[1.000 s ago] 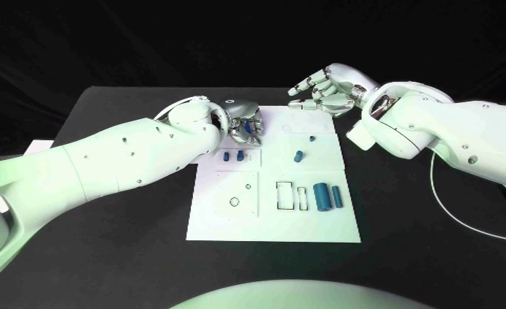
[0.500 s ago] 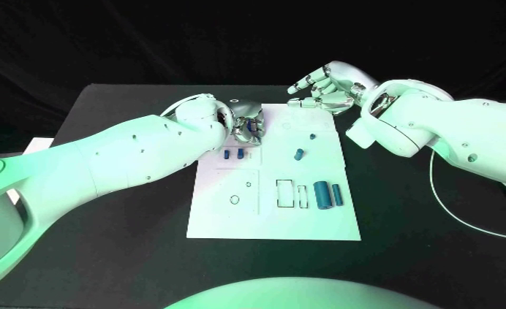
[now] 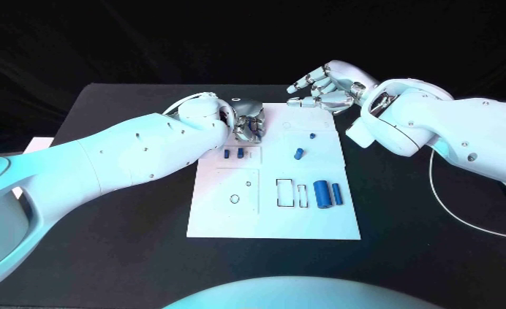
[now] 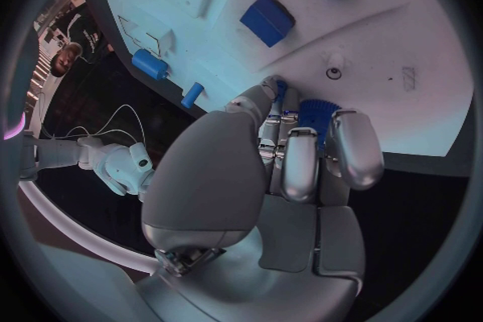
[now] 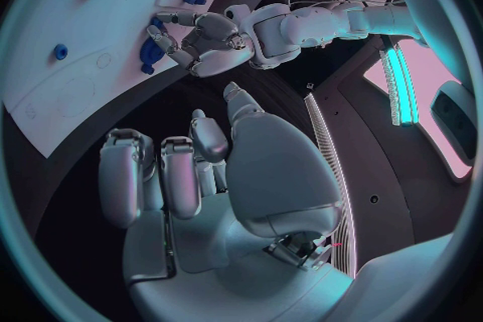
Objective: Assemble the parts on the task board
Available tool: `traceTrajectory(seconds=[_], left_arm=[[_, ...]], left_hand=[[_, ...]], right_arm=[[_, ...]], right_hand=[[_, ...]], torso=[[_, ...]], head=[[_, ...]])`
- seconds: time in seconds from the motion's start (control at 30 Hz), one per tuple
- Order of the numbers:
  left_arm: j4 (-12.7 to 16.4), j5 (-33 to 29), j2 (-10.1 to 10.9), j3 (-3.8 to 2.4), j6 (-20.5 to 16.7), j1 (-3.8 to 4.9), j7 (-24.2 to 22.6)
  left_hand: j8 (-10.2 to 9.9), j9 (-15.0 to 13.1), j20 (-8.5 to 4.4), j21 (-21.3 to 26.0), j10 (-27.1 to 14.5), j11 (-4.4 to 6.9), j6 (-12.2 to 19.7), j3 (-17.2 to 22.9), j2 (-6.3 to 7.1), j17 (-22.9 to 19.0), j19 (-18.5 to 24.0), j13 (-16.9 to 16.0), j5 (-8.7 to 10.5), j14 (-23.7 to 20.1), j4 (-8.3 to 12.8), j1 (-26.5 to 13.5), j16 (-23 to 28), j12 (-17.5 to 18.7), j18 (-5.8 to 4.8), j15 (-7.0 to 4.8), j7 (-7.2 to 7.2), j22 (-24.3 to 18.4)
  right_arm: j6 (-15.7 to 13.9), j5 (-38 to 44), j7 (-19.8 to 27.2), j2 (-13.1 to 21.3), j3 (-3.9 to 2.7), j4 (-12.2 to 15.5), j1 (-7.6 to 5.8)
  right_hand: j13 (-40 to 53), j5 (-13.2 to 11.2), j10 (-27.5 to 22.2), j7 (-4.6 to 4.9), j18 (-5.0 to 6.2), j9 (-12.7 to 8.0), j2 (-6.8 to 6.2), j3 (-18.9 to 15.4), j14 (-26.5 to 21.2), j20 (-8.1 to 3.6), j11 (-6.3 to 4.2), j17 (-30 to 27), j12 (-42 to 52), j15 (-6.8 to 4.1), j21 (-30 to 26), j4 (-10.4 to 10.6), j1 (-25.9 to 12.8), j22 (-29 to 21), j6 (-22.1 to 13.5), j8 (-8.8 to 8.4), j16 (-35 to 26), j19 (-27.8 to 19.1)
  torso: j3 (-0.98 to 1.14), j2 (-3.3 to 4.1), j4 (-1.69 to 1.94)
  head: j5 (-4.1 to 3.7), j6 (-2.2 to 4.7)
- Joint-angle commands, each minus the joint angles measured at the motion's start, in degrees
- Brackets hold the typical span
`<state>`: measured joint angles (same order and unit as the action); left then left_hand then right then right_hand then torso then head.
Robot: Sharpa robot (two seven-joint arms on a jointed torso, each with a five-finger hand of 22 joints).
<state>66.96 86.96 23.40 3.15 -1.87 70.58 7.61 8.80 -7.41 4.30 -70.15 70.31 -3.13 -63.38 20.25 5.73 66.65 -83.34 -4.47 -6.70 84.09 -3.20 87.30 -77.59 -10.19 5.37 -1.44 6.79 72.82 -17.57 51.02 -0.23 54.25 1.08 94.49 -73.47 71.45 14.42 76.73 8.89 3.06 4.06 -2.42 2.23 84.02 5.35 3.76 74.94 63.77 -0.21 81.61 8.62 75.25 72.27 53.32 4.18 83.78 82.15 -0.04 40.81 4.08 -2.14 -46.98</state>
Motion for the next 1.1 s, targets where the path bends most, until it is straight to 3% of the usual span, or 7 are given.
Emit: traceTrajectory(seconds=[0.03, 0.3, 0.53, 0.87, 1.1], left_arm=[[0.1, 0.6, 0.0, 0.27, 1.8, -0.54, 0.6], [1.9, -1.3, 1.4, -0.16, -2.4, -0.62, -1.3], [5.3, -3.9, 4.4, -0.95, -6.1, -0.6, -2.3], [11.8, -8.1, 11.5, -3.08, -6.8, 0.08, -1.7], [13.0, -8.9, 14.4, -3.77, -4.2, 0.47, -0.9]], left_hand=[[-0.1, 0.0, -0.24, -0.5, 1.1, 0.34, -0.8, 1.6, -0.07, -0.1, -0.4, -0.6, 0.11, 1.6, 0.8, 0.8, -0.3, -0.4, -0.85, -0.39, 0.03, 0.5], [-1.5, 0.8, -0.06, -1.5, 1.9, -0.02, -1.6, 7.5, 1.43, -0.5, -0.4, -1.2, -0.59, 1.6, 3.4, -1.8, -0.6, 1.1, -1.03, -0.02, 0.5, 1.7], [-1.9, 1.0, 0.05, -1.9, 1.9, -0.24, -1.8, 9.2, 1.96, -0.7, -0.4, -1.2, -0.85, 1.6, 4.2, -2.9, -0.7, 1.9, -1.1, 0.1, 0.78, 2.2], [-2.2, 1.1, 0.16, -2.4, 2.1, -0.38, -1.9, 9.8, 2.49, -1.1, -0.5, -1.3, -0.8, 1.5, 4.7, -3.5, -0.6, 2.2, -1.21, 0.19, 1.04, 2.7], [-2.2, 1.1, 0.2, -2.8, 2.2, -0.39, -2.1, 10.0, 2.73, -1.1, -0.6, -1.3, -0.8, 1.5, 5.0, -3.7, -0.6, 2.3, -1.3, 0.22, 1.05, 3.1]], right_arm=[[0.9, 0.3, 0.3, -0.1, -0.01, 0.0, 0.03], [0.8, 0.3, 0.3, -0.1, -0.01, 0.0, 0.03], [0.8, 0.3, 0.4, 0.0, -0.01, 0.1, 0.03], [0.6, 0.3, 0.4, 0.8, 0.0, 0.2, 0.07], [0.7, 0.3, 0.4, 0.9, 0.0, 0.1, 0.23]], right_hand=[[0.1, 0.3, 0.0, -0.05, 0.56, -0.1, 0.36, -0.1, 3.7, -0.12, -0.06, 4.3, 0.2, -0.54, -0.2, 0.1, 0.0, 0.0, 0.5, -0.26, -0.2, -0.3], [0.1, 0.3, 0.0, -0.05, 0.56, -0.1, 0.36, -0.1, 3.7, -0.12, -0.06, 4.3, 0.2, -0.54, -0.2, 0.1, 0.0, 0.0, 0.5, -0.26, -0.2, -0.3], [0.1, 0.3, 0.0, -0.05, 0.56, -0.1, 0.36, -0.1, 3.7, -0.12, -0.06, 4.3, 0.2, -0.54, -0.2, 0.1, 0.0, 0.0, 0.5, -0.26, -0.2, -0.3], [0.1, 0.3, 0.0, -0.05, 0.56, -0.1, 0.36, -0.1, 3.7, -0.12, -0.06, 4.3, 0.2, -0.54, -0.2, 0.1, 0.0, 0.0, 0.5, -0.26, -0.2, -0.3], [0.1, 0.3, 0.0, -0.05, 0.56, -0.1, 0.36, -0.1, 3.7, -0.12, -0.06, 4.3, 0.2, -0.54, -0.2, 0.1, 0.0, 0.0, 0.5, -0.26, -0.2, -0.3]], torso=[[0.01, -0.02, 0.03], [0.02, -0.03, 0.01], [-0.04, -0.1, 0.2], [-0.08, -0.31, 0.41], [-0.16, -0.44, 0.81]], head=[[-0.05, -0.02], [-0.16, 0.18], [-0.34, 0.51], [-0.45, 0.69], [-0.58, 0.63]])
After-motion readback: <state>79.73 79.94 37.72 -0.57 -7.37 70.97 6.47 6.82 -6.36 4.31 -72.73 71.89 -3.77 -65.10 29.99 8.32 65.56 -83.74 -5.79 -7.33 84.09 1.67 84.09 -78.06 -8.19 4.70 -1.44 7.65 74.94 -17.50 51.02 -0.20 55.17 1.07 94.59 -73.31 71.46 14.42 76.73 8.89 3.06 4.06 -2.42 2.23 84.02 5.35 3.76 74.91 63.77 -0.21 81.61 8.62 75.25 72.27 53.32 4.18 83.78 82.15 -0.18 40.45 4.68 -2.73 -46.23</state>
